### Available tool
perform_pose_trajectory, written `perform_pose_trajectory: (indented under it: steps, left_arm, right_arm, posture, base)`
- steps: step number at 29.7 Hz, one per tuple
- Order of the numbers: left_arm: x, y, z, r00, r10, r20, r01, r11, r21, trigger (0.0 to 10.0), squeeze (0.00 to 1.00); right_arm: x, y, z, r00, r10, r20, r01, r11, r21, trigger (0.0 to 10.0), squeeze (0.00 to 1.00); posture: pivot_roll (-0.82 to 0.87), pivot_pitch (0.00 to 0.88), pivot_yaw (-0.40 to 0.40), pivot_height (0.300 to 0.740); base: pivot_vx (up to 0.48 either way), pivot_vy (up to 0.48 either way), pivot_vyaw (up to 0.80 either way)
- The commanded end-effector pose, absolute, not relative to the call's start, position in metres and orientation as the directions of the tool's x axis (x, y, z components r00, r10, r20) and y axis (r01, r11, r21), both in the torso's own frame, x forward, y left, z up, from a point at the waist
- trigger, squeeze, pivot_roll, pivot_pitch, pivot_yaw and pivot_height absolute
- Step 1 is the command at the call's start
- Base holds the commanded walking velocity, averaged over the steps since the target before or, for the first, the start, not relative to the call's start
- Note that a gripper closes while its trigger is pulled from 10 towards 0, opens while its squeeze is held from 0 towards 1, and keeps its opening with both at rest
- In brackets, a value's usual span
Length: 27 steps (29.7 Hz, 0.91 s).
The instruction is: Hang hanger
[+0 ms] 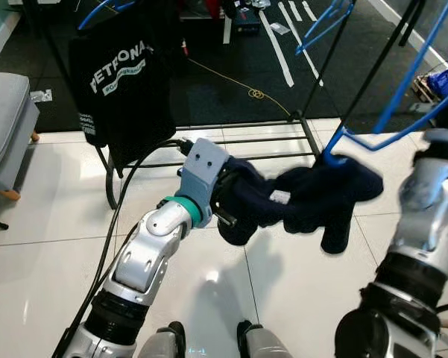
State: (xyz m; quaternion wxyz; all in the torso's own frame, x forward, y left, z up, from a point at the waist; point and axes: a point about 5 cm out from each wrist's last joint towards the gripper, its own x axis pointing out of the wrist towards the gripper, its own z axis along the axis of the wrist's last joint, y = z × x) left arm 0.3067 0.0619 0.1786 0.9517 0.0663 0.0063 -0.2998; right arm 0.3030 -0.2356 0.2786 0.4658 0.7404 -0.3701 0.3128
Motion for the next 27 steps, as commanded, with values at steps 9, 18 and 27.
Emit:
perform_pose_trajectory:
  steps: [9,18,27]
  left_arm:
    - [0.303,0.047,0.179,0.773,-0.633,-0.040,0.634,0.767,0.099,0.0,0.00]
    - [0.311,0.014,0.196,0.744,-0.668,0.008,0.668,0.744,0.025,0.0,0.00]
    - [0.312,0.007,0.223,0.715,-0.681,0.158,0.675,0.615,-0.406,0.0,0.00]
  right_arm:
    - [0.317,-0.234,0.260,0.618,-0.338,0.710,-0.786,-0.281,0.551,10.0,0.00]
    - [0.335,-0.210,0.265,0.690,-0.213,0.692,-0.712,-0.030,0.701,10.0,0.00]
    - [0.343,-0.188,0.270,0.720,-0.116,0.684,-0.677,0.100,0.729,10.0,0.00]
  posture:
    - [-0.08,0.108,0.028,0.740]
    - [-0.08,0.107,0.026,0.740]
    - [-0.08,0.114,0.024,0.740]
  base:
    - [0.000,0.000,0.00]
    - [0.000,0.000,0.00]
    - [0.000,0.000,0.00]
